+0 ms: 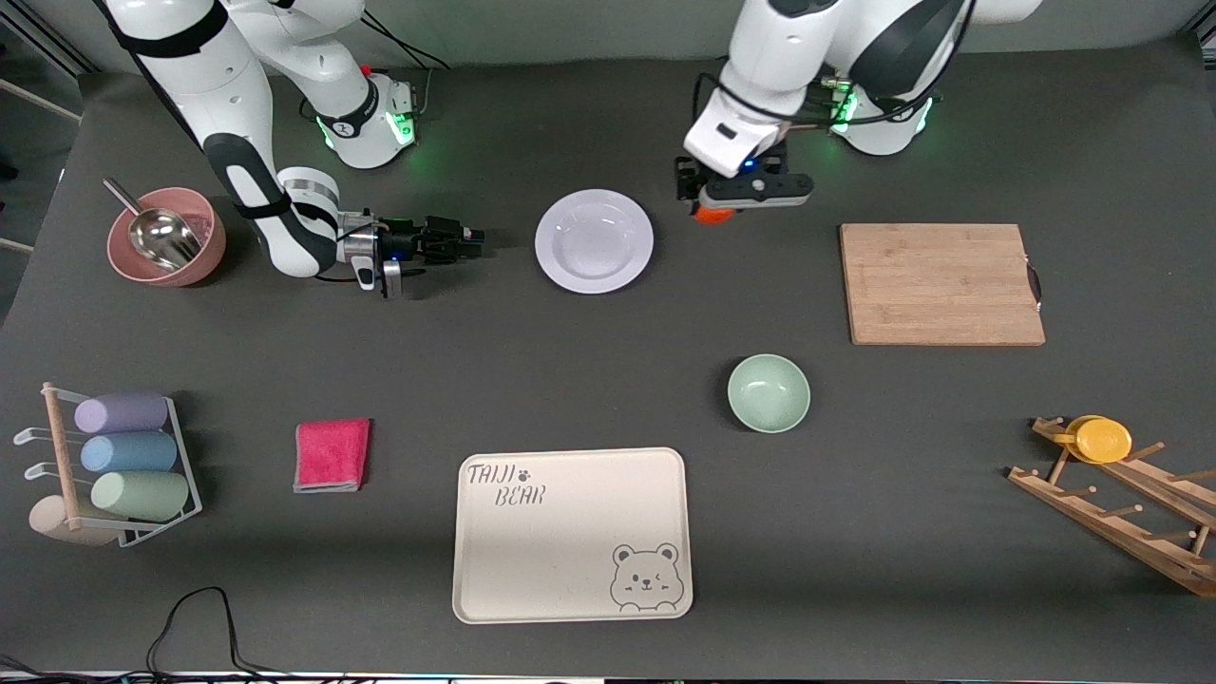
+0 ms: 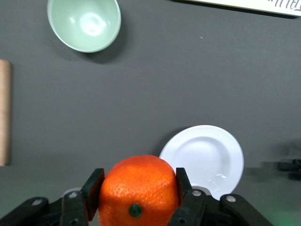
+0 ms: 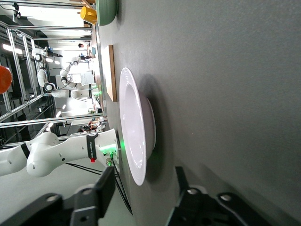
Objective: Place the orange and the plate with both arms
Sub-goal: 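Lower the orange onto the white plate with the left gripper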
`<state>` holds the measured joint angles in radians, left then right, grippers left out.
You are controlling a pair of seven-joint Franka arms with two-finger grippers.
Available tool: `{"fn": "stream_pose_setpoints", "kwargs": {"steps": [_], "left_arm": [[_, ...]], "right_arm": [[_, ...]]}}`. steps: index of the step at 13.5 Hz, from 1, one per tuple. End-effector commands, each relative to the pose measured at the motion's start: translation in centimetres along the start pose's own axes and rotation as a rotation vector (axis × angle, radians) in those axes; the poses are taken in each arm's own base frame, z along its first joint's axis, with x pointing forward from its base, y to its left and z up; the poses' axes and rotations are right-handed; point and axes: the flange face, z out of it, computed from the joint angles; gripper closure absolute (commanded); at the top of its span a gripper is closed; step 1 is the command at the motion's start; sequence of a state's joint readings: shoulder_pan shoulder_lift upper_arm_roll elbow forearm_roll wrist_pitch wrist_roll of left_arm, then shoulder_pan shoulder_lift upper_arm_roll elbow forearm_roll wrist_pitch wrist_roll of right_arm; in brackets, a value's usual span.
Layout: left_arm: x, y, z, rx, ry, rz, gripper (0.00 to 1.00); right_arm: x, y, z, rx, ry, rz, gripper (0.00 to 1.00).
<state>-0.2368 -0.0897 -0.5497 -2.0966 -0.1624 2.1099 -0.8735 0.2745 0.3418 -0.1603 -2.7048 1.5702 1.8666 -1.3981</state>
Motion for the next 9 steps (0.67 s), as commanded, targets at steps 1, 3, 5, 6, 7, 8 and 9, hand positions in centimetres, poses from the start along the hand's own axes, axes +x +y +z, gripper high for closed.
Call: {"fn": "stream_pose_setpoints", "kwargs": {"steps": [1,3,5,6,7,8,9], "left_arm": [[-1.6,4.3,4.7,-0.026,0.010,-0.116,1.00],[-3.2,6.4,9.1,0.010,0.065,-0.136,1.00],[-5.2,7.7,11.6,0.045,0.082,-0.166,1.00],[-6.3,8.3,12.8,0.056,0.093,-0.192,1.00],[-6.7,9.2,13.3,0.055,0.122,-0.211,1.00],[-5.9,10.1,14.3,0.055,0.151,-0.220,1.00],[-6.1,11.3,15.4,0.050,0.163,-0.248,1.00]], "right_arm": [[0.2,0.1,0.2,0.010,0.017,-0.017,0.51],[0.2,0.1,0.2,0.010,0.017,-0.017,0.52],[0.2,0.2,0.3,0.007,0.015,-0.017,0.52],[0.2,0.2,0.3,0.005,0.013,-0.019,0.52],[0.3,0.4,0.3,0.004,0.014,-0.023,0.52],[0.2,1.0,0.5,0.001,0.009,-0.052,0.52],[0.2,1.4,0.6,0.000,0.007,-0.053,0.52]]}}
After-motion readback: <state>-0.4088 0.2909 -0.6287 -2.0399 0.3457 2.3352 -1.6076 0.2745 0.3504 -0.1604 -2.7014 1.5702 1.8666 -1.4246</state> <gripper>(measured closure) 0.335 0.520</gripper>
